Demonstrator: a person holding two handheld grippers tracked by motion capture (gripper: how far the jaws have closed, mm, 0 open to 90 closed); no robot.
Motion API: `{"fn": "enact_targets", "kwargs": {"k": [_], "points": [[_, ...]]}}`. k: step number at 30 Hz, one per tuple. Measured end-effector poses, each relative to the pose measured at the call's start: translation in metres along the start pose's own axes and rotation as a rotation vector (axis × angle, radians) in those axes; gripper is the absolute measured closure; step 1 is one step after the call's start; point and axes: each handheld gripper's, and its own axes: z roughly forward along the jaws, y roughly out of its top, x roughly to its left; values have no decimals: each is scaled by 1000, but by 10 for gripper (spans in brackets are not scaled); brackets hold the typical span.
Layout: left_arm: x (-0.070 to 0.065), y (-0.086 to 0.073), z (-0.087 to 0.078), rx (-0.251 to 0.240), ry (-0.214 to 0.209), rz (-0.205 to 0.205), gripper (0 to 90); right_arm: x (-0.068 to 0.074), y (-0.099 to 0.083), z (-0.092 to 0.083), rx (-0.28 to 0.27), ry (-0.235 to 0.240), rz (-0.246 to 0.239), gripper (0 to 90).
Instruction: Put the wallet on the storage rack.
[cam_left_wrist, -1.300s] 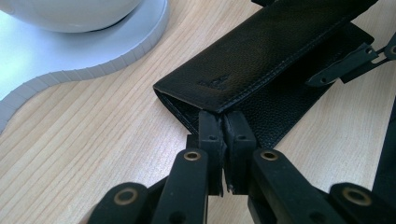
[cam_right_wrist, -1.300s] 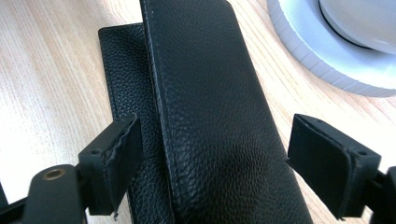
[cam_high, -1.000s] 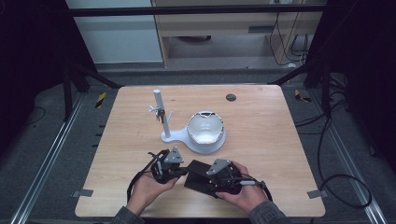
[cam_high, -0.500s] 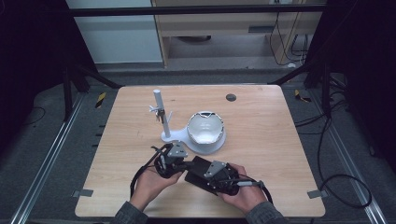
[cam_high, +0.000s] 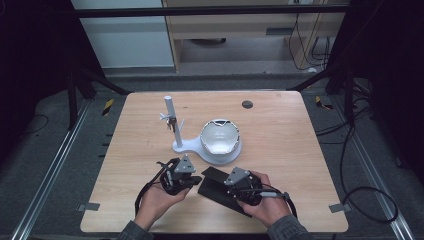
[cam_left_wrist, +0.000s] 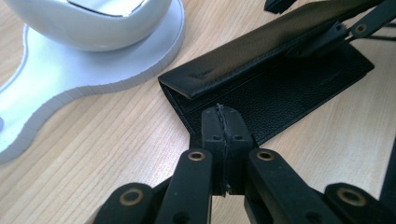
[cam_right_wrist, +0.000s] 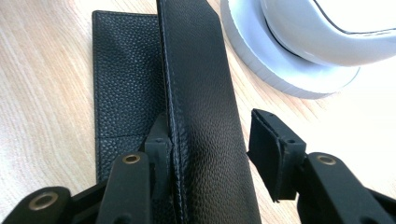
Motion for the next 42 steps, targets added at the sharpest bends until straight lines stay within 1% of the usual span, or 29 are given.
{"fn": "enact_targets", "kwargs": {"k": [2,3,4,5,7,9,11,12,13,14,15,16,17,18,19,20,22,23,24,25,27,29,32,33,34,35,38,42], "points": [[0,-1,1,6,5,1,891,-1,-1,1,3,-8,-2,552],[-1,-2,1,3,3,-3,886,-2,-1,1,9,-18,-6,581],[-1,-3,1,7,3,-2,883,-2,-2,2,14,-18,-4,599],[-1,-3,1,10,3,-2,883,-2,-2,2,14,-18,-4,599],[-1,-5,1,9,4,-6,868,-2,-2,5,26,-14,-18,652],[-1,-6,0,9,10,-11,838,0,-2,9,41,-13,-33,711],[0,-8,0,7,20,-16,787,1,-2,8,34,-32,-57,769],[1,-9,0,3,29,-19,738,0,-2,7,27,-38,-62,800],[2,-10,-1,2,38,-23,662,0,-2,6,22,-44,-65,823],[4,-10,-1,-1,45,-29,511,-4,-2,2,19,-49,-75,840],[5,-11,-2,-9,50,-34,511,-4,-2,2,19,-49,-75,840],[7,-11,-3,-18,55,-33,442,-6,-2,0,18,-49,-81,841],[8,-11,-3,-28,52,-36,272,-8,-4,-3,1,-54,-66,842],[10,-12,-3,-33,49,-29,207,-9,-6,-5,-8,-56,-56,842],[10,-12,-4,-41,47,-21,207,-9,-6,-5,-8,-56,-56,842],[11,-12,-5,-52,46,-27,181,-11,-7,-7,-22,-59,-52,842],[14,-13,-6,-68,33,-41,166,-15,-11,-13,-51,-68,-31,842],[15,-13,-5,-71,26,-47,150,-17,-13,-15,-73,-74,-25,842],[15,-13,-5,-75,25,-51,142,-21,-17,-21,-120,-81,0,842],[15,-13,-5,-77,27,-52,142,-21,-17,-21,-120,-81,0,842],[16,-11,-4,-74,13,-54,136,-25,-21,-27,-168,-88,16,842],[16,-8,-2,-60,-4,-56,121,-28,-24,-30,-197,-88,36,842],[15,-3,1,-26,-29,-16,113,-30,-27,-35,-248,-91,47,841],[15,-1,2,-20,-28,-6,109,-31,-27,-36,-258,-88,53,841],[15,1,2,-17,-22,-3,108,-32,-28,-37,-270,-85,47,840],[14,3,2,-12,-23,5,108,-32,-29,-38,-286,-80,51,840],[15,9,0,-16,-38,29,99,-33,-30,-41,-326,-68,62,840],[18,12,-2,-28,-57,32,99,-31,-28,-45,-365,-71,53,839]]}}
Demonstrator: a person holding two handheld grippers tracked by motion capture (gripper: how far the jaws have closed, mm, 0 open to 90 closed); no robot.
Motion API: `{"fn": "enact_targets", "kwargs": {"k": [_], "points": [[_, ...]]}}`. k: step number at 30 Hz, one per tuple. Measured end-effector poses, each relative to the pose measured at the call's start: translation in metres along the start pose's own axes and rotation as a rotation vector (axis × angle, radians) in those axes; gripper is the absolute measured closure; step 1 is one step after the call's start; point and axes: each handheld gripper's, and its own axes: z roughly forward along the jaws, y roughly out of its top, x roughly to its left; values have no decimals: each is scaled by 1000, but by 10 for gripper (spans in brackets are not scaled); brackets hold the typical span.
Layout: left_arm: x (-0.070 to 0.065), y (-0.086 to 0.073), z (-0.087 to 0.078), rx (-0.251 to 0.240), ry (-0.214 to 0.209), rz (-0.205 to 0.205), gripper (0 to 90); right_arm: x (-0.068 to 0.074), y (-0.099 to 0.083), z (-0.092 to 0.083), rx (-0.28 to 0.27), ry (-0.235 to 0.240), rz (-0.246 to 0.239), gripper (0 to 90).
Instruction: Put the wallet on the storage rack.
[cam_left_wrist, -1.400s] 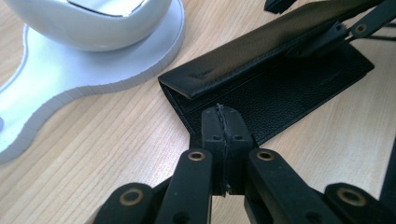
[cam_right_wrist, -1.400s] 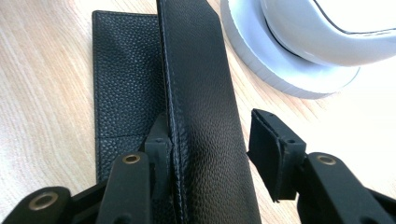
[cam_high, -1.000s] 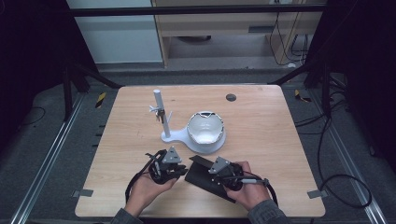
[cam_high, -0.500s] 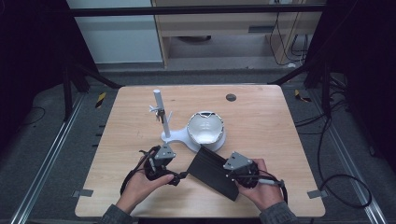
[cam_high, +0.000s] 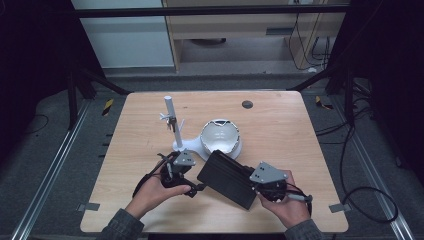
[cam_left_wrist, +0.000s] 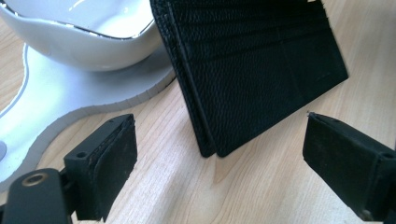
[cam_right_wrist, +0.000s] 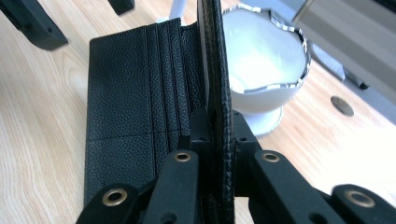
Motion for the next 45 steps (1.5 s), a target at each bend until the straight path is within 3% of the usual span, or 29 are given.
{"fn": "enact_targets", "kwargs": {"k": [7,16,23,29,31,34,35,37,40,45], "points": [[5,0,-4,-40,11,-3,118,2,7,-2,-43,9,-11,839],[7,1,-3,-48,8,-2,132,3,16,-3,-74,20,-25,840],[15,4,4,-41,-8,-30,155,4,22,-5,-90,25,-37,839],[21,11,12,-40,-51,-38,191,3,25,-7,-114,25,-36,840],[22,14,13,-42,-66,-36,250,3,26,-8,-124,25,-36,840],[22,18,9,-35,-78,-19,440,2,26,-8,-128,31,-39,839],[22,18,7,-38,-88,-33,524,2,25,-8,-124,32,-47,838],[22,20,-1,-34,-99,-42,607,3,23,-8,-122,41,-50,835],[19,23,-16,-87,-149,-78,759,4,19,-9,-121,44,-51,815],[9,35,-34,-63,-123,-75,803,8,11,-9,-130,57,-37,772]]}}
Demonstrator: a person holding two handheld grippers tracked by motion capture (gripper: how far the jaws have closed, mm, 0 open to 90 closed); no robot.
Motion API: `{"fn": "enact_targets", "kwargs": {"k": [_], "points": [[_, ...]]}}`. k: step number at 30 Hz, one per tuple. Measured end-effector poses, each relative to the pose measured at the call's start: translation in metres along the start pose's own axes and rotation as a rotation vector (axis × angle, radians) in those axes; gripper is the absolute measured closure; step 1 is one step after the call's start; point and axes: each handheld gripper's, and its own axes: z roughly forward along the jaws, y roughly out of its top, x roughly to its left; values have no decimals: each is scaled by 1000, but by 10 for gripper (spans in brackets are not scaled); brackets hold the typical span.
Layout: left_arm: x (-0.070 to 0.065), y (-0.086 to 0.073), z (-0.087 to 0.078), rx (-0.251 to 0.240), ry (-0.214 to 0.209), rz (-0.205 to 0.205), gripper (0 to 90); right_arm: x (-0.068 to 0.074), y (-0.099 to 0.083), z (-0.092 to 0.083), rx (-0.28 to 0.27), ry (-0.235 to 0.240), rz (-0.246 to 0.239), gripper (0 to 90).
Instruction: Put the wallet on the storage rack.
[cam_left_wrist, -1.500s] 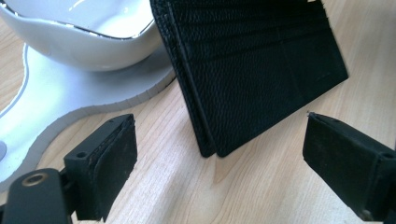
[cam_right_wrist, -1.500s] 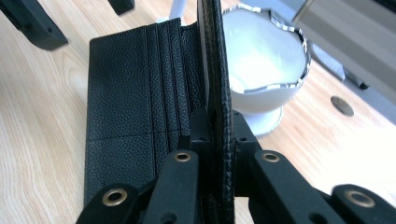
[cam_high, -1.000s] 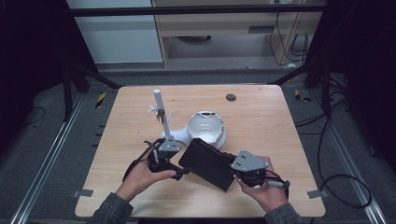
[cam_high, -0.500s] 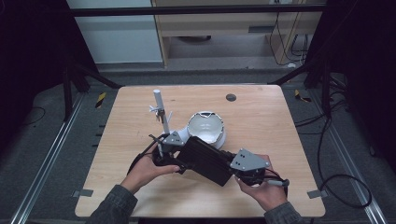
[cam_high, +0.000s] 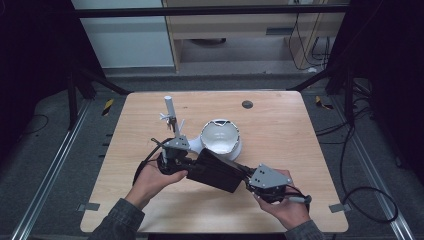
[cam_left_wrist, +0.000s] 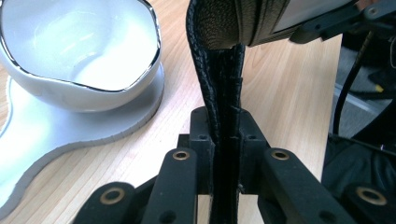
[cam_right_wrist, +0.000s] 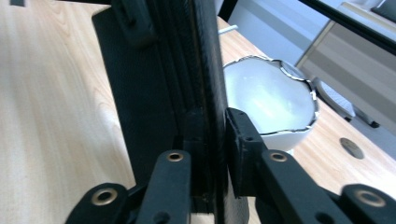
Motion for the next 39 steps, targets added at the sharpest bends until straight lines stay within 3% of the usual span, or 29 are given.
{"fn": "enact_targets", "kwargs": {"k": [3,6,7,9,12,15,18,20,23,30,39], "points": [[-5,8,-7,22,16,11,807,5,-5,4,20,54,14,632],[-6,18,-14,57,55,26,808,12,-14,13,81,112,33,456],[-6,21,-16,56,60,14,808,14,-18,16,95,125,46,396],[-5,25,-20,61,69,10,808,17,-26,20,105,116,63,286],[-5,33,-26,77,92,23,808,16,-40,24,96,93,108,200],[-6,40,-33,71,96,26,808,9,-53,24,101,39,172,168],[-8,50,-40,75,103,40,808,-7,-66,21,117,-44,260,155],[-10,57,-44,82,119,52,807,-18,-75,20,156,-122,331,137],[-12,67,-49,78,127,58,808,-27,-85,20,200,-176,384,108],[-15,93,-51,85,146,79,807,-39,-99,25,295,-234,468,68],[-15,116,-51,76,167,87,808,-45,-108,26,332,-252,530,71]]}}
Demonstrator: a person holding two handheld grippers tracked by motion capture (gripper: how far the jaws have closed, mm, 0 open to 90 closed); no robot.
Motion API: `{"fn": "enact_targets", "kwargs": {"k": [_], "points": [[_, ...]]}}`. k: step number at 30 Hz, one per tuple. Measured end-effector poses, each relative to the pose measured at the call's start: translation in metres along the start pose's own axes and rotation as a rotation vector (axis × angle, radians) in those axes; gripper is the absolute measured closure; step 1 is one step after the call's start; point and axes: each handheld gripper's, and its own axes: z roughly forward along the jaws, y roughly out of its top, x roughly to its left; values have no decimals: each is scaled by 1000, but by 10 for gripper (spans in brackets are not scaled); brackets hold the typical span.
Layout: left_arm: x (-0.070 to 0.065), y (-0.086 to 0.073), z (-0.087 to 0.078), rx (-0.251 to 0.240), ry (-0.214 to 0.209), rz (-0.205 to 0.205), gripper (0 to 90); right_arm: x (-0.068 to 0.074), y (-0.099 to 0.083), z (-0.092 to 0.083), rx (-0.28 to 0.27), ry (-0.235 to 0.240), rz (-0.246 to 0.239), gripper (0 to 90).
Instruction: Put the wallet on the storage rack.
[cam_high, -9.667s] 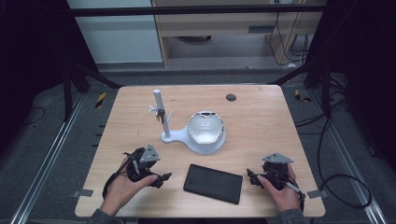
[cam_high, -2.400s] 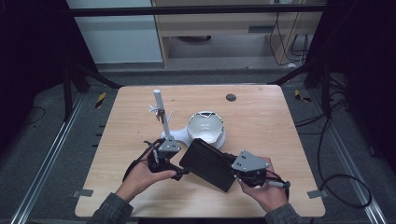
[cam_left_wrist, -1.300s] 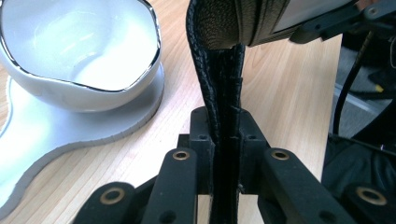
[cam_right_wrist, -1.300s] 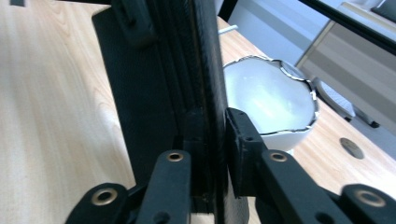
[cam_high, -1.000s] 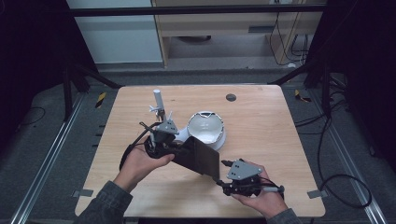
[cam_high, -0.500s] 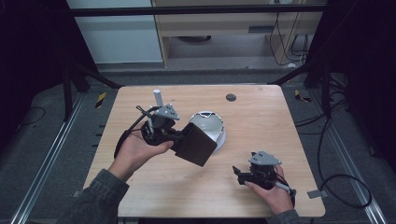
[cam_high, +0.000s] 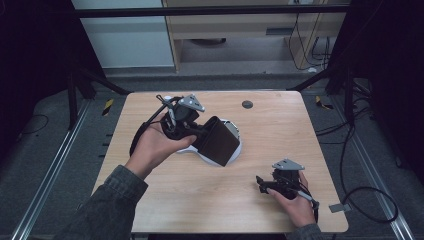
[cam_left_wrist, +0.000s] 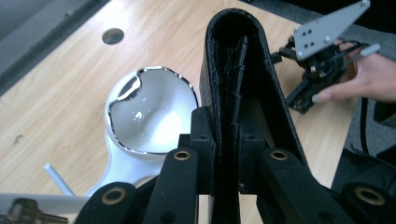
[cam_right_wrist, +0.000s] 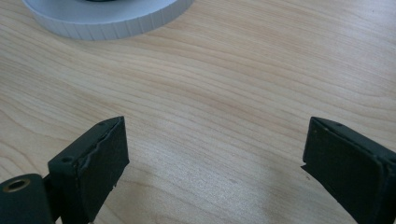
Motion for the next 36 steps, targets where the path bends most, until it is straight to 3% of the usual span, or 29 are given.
{"fn": "enact_targets", "kwargs": {"k": [11,25,36], "points": [[18,17,-11,-29,62,-35,808,2,-3,11,59,-1,3,63],[36,25,3,-3,132,-60,808,2,-4,14,58,3,11,38],[37,19,26,33,115,-64,808,2,-5,14,58,4,6,38]]}}
